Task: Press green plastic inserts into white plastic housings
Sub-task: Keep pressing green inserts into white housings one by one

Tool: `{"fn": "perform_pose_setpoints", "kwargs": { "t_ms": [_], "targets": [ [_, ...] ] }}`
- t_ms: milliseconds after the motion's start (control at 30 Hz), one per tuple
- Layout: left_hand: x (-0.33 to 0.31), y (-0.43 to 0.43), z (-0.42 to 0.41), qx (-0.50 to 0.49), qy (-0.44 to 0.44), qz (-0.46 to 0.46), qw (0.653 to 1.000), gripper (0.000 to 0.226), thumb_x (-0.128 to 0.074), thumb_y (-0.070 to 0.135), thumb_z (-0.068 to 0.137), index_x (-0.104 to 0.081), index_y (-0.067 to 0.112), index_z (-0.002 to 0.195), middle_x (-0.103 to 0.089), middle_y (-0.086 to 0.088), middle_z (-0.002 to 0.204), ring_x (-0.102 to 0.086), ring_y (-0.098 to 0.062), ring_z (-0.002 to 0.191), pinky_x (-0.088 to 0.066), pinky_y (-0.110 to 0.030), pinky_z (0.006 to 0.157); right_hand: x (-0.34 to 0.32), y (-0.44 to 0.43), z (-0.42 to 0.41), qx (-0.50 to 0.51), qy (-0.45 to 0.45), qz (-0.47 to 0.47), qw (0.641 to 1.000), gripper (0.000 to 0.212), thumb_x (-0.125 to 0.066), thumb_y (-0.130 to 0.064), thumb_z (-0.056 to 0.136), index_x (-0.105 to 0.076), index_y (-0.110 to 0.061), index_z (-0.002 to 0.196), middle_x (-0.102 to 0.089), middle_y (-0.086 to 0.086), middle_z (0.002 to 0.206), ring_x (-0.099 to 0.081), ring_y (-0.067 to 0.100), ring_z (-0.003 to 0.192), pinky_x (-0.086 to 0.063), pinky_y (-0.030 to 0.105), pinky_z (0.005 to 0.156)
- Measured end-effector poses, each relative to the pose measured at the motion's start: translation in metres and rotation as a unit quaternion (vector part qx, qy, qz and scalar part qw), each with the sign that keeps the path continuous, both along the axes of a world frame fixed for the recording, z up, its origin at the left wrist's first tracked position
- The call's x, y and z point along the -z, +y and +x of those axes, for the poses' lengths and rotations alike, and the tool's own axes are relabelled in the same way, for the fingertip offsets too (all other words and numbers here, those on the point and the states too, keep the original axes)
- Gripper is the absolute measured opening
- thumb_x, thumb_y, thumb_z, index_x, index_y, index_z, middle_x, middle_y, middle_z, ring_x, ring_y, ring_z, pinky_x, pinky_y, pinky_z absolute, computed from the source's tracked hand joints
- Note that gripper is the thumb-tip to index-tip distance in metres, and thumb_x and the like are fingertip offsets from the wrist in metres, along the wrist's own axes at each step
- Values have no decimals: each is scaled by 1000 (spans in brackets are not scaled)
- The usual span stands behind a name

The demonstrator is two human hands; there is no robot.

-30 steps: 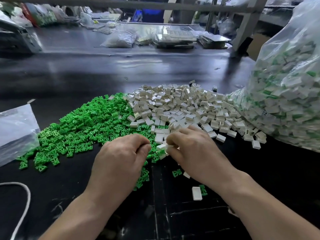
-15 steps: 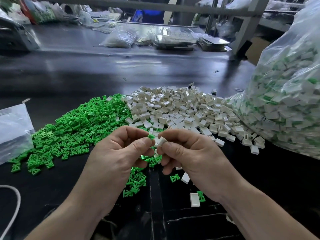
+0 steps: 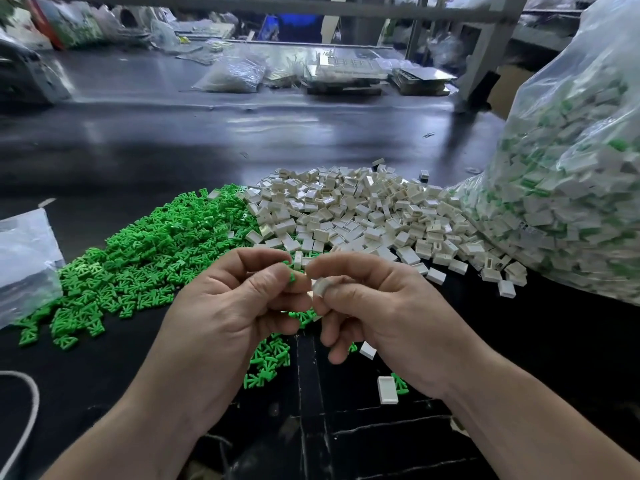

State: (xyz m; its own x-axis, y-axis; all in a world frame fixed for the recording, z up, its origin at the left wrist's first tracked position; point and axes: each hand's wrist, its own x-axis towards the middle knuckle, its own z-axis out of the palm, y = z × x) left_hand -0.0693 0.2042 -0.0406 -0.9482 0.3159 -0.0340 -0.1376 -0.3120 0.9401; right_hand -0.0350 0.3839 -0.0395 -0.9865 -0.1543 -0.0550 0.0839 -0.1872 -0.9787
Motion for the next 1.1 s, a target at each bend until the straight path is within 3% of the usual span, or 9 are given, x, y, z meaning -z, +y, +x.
{"fn": "perform_pose_setpoints", "kwargs": {
  "t_ms": [100, 200, 267, 367, 467, 567, 667, 767, 1100],
  "targets": [
    [0, -1, 0, 0, -34, 29, 999, 13, -66, 17, 80, -66, 12, 92, -73, -22, 94, -73, -28, 75, -54, -26, 49, -2, -1, 0, 7, -30, -36, 999, 18, -66, -11, 87, -62, -10, 105, -69, 11, 82, -64, 24, 59, -54, 32, 48],
    [1, -2, -2, -12, -44, 34, 998, 12, -72, 20, 72, -71, 17, 83, -73, -13, 88, -71, -20, 69, -54, -25, 48, -3, 0, -1, 8, -36, -78, 996, 23, -64, -7, 94, -54, -6, 115, -73, 18, 95, -69, 28, 66, -56, 32, 53],
    [1, -3, -2, -22, -49, 30, 998, 9, -75, 23, 67, -74, 21, 75, -68, -8, 76, -65, -14, 60, -53, -24, 46, -3, 2, -1, 5, -42, -88, 995, 30, -65, -9, 92, -56, -5, 121, -73, 19, 102, -72, 31, 73, -58, 32, 56],
    [3, -4, -1, -17, -53, 32, 998, 13, -76, 24, 64, -75, 21, 76, -65, -6, 70, -62, -13, 56, -52, -23, 45, -1, 0, 0, -2, -48, -83, 995, 25, -65, -11, 92, -62, -4, 116, -73, 19, 104, -73, 33, 81, -59, 33, 59],
    [3, -5, 0, -5, -47, 32, 998, 27, -76, 22, 66, -76, 14, 92, -66, -7, 72, -63, -14, 59, -53, -23, 48, 2, -2, 0, 14, -40, -25, 999, 14, -69, -17, 90, -73, -14, 103, -69, 6, 88, -67, 21, 71, -56, 28, 56],
    [5, -5, 0, -3, -35, 18, 999, 29, -75, 23, 67, -76, 12, 94, -68, -8, 75, -65, -15, 63, -53, -22, 49, 3, -1, 0, 32, -28, 27, 999, 8, -68, -19, 93, -76, -22, 91, -60, -1, 71, -56, 13, 58, -48, 24, 47],
    [6, -3, 3, -9, -9, -6, 1000, 27, -76, 28, 66, -76, 14, 90, -70, -12, 79, -67, -19, 66, -53, -23, 51, 0, -1, 1, 20, -27, -33, 999, 3, -70, -17, 90, -73, -14, 90, -62, 7, 77, -58, 17, 59, -51, 27, 47],
    [5, -1, 8, -18, 33, -53, 998, 28, -74, 36, 67, -75, 19, 89, -72, -13, 81, -69, -21, 69, -53, -24, 54, -2, -2, 1, 0, -42, -78, 996, 16, -75, -16, 81, -71, -7, 93, -66, 13, 81, -64, 20, 62, -56, 30, 52],
    [0, 2, 17, -50, 166, -185, 967, 18, -67, 40, 74, -72, 28, 86, -73, -3, 77, -69, -14, 67, -54, -20, 59, -1, -2, 3, -10, -1, -14, 1000, 4, -72, -15, 89, -74, -12, 90, -64, 7, 77, -60, 17, 58, -53, 28, 47]
  ]
}}
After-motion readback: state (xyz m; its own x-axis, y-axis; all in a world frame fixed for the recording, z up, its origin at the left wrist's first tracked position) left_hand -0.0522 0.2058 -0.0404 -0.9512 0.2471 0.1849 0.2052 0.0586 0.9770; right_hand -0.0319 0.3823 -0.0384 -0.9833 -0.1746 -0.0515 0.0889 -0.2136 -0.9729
